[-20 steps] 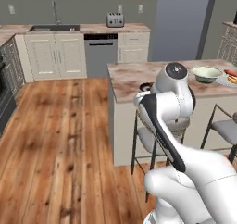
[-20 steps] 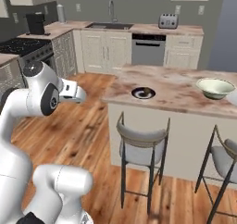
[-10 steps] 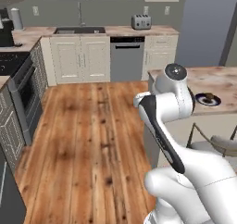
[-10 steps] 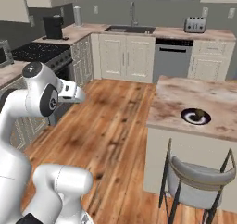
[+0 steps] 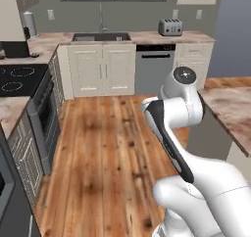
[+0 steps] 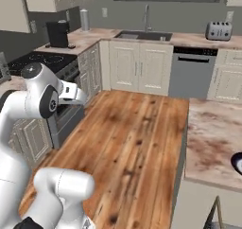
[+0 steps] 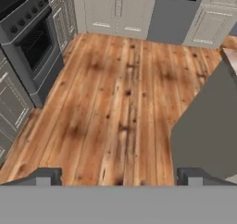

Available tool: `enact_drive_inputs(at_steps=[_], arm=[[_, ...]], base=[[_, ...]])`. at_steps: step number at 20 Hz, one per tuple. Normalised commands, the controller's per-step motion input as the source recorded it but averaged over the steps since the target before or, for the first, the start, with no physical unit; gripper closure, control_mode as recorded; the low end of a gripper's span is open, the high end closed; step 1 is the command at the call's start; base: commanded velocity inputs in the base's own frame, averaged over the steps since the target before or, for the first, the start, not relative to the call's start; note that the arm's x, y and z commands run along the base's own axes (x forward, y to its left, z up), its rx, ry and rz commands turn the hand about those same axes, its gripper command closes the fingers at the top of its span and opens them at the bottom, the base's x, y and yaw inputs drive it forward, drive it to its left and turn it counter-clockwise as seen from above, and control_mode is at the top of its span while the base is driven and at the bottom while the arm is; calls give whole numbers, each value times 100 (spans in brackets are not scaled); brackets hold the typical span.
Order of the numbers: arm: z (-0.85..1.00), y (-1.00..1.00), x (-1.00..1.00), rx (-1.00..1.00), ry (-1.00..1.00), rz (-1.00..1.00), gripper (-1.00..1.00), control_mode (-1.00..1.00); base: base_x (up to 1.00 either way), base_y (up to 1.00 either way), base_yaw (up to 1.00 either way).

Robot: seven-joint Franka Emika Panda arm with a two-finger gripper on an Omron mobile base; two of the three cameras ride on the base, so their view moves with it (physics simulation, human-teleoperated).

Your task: Take the smaller bowl and place it next to the appetizer plate on the dining counter , and place the larger bowl next to the plate with cooked food.

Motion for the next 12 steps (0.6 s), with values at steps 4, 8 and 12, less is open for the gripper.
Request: enact_drive_inputs(at_steps=[4, 8, 12], arm=[[0, 0, 0, 0, 0, 0, -100, 100], [0, 0, 0, 0, 0, 0, -100, 100], [0, 0, 0, 0, 0, 0, -100, 100]], base=[[100, 28, 8], [100, 22, 14], [100, 39, 17]])
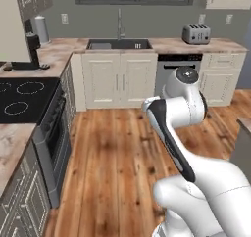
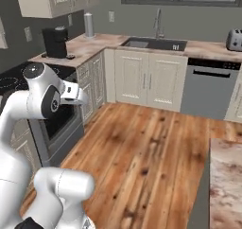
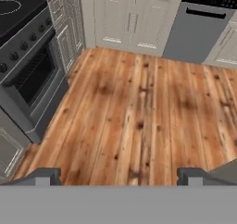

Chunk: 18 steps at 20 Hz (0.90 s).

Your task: Take the smaller bowl and place it next to the appetizer plate on the dining counter , and place the larger bowl next to the plate with cooked food.

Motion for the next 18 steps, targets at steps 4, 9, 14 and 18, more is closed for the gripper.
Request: enact_drive_inputs(at_steps=[4, 9, 14, 18], arm=[[0, 0, 0, 0, 0, 0, -100, 100], [0, 0, 0, 0, 0, 0, -100, 100], [0, 0, 0, 0, 0, 0, -100, 100], [0, 0, 0, 0, 0, 0, -100, 100]], base=[[100, 42, 28], [100, 18, 33], [100, 0, 50], [100, 2, 60]])
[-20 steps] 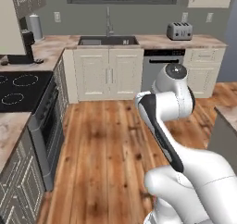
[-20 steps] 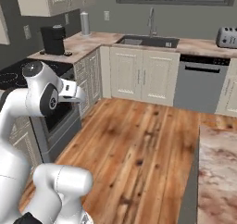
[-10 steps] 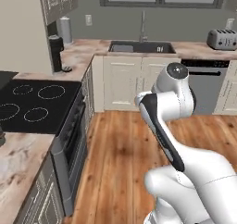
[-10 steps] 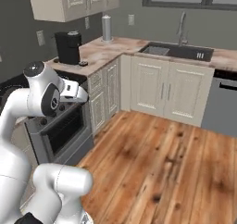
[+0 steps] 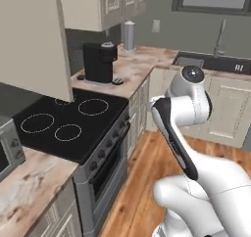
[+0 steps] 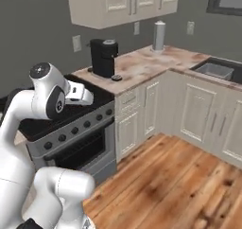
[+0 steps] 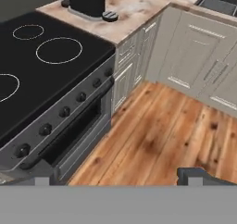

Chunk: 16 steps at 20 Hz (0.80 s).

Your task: Take the smaller bowl and place it next to the appetizer plate on the dining counter , and place the larger bowl next to the plate with cooked food.

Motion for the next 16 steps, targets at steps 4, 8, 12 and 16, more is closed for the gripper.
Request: enact_drive_inputs(at_steps=[4, 8, 12, 16], arm=[[0, 0, 0, 0, 0, 0, -100, 100], [0, 0, 0, 0, 0, 0, -100, 100], [0, 0, 0, 0, 0, 0, -100, 100], [0, 0, 0, 0, 0, 0, -100, 100]], base=[[100, 3, 70], [92, 0, 70], [8, 0, 57], [-36, 0, 50]])
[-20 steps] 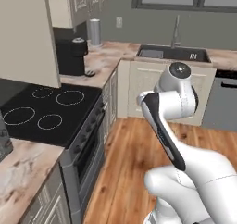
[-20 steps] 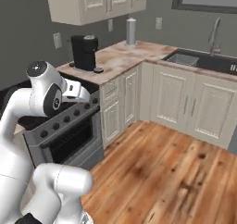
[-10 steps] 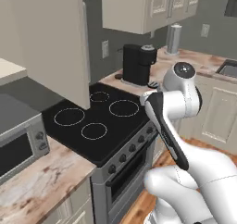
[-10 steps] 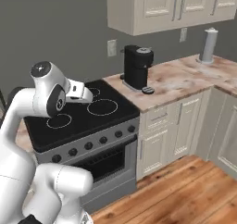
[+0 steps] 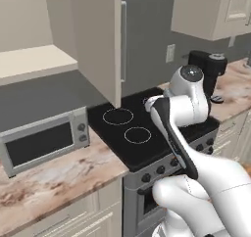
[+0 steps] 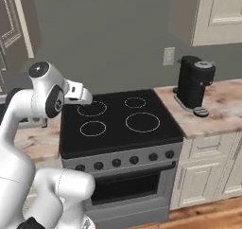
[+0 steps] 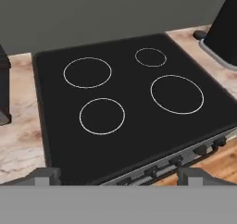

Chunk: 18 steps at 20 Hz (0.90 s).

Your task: Take the smaller bowl and place it next to the appetizer plate on the dining counter , and place the larger bowl next to the plate with cooked food.

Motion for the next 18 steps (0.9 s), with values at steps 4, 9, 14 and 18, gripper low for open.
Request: enact_drive_inputs(at_steps=[4, 9, 14, 18], arm=[[0, 0, 0, 0, 0, 0, -100, 100], [0, 0, 0, 0, 0, 0, -100, 100], [0, 0, 0, 0, 0, 0, -100, 100], [0, 0, 0, 0, 0, 0, -100, 100]], base=[[-5, 7, 48], [-8, 37, 44], [-8, 74, 16], [2, 100, 4]])
